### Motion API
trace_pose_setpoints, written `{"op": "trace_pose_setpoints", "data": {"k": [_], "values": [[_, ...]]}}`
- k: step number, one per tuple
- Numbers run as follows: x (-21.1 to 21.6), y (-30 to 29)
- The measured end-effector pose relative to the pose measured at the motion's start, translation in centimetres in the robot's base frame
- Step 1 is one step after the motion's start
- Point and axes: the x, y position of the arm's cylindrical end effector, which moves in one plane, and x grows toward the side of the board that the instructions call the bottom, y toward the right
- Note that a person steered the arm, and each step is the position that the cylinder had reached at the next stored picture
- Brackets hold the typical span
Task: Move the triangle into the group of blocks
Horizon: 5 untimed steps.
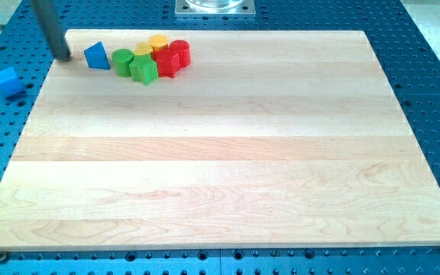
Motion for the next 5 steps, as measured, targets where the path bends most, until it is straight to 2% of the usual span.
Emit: {"op": "trace_pose_setpoints", "data": {"k": [1, 2, 3, 4, 5], "values": [[-0.9, 3.0], [-0.9, 3.0], [3.9, 3.0], [3.6, 4.5], [1.1, 7.2]]}}
